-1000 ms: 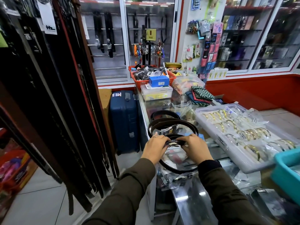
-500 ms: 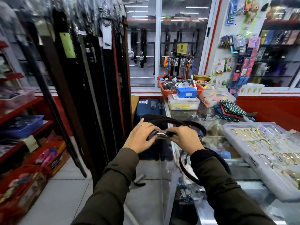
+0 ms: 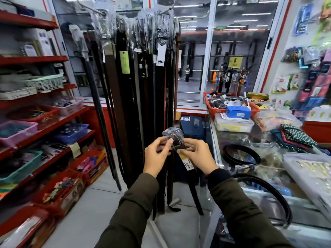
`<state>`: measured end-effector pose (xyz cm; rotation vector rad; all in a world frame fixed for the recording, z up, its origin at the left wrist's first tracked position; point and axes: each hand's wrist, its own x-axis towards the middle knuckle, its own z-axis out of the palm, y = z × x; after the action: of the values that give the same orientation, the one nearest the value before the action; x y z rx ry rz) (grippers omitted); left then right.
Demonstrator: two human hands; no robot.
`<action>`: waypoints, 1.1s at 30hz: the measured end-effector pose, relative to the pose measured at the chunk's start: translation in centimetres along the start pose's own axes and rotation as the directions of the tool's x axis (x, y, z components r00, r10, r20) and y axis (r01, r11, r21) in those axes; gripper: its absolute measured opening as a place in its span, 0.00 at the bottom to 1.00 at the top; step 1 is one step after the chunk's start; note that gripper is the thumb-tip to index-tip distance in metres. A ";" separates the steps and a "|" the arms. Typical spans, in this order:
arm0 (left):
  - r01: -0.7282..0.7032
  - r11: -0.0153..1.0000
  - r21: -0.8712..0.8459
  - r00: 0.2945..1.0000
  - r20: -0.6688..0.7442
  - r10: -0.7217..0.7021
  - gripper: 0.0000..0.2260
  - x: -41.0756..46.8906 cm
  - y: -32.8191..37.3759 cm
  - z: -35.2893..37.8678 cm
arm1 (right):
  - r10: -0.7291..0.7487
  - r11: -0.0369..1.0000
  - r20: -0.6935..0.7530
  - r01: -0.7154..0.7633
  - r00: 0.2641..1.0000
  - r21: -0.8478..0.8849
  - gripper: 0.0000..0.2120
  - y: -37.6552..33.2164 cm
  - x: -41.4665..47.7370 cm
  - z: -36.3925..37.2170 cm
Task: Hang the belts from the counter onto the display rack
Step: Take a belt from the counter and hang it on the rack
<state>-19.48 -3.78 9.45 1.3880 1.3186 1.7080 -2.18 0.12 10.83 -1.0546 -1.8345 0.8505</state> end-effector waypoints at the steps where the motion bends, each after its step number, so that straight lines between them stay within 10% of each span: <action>1: 0.037 0.998 -0.054 0.999 0.018 -0.036 0.13 -0.1 0.0 -0.3 | 0.004 1.000 0.009 -0.005 1.000 0.018 0.19 -0.1 0.1 0.2; 13: -0.046 0.997 -0.066 0.997 -0.057 0.043 0.07 2.2 4.2 -4.8 | 0.063 0.985 -0.207 -0.027 0.976 0.172 0.32 -3.4 0.1 4.5; 19: -0.124 0.991 -0.043 0.982 -0.146 0.117 0.05 3.7 6.7 -8.1 | -0.170 0.985 -0.243 0.159 0.955 -0.062 0.22 -5.3 0.7 6.7; 28: -0.173 0.967 -0.185 0.973 -0.181 0.139 0.17 5.7 11.5 -12.5 | -0.217 0.908 -0.050 0.221 0.975 0.356 0.10 -12.5 4.9 8.3; 33: -0.143 0.972 -0.186 0.987 -0.093 0.127 0.06 6.0 12.1 -15.0 | -0.202 0.843 -0.030 0.190 0.979 0.503 0.11 -16.5 7.6 9.7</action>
<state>-33.63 -7.88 23.28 1.3352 1.0883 1.9446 -18.60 -1.38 23.18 -0.5147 -1.5745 1.1386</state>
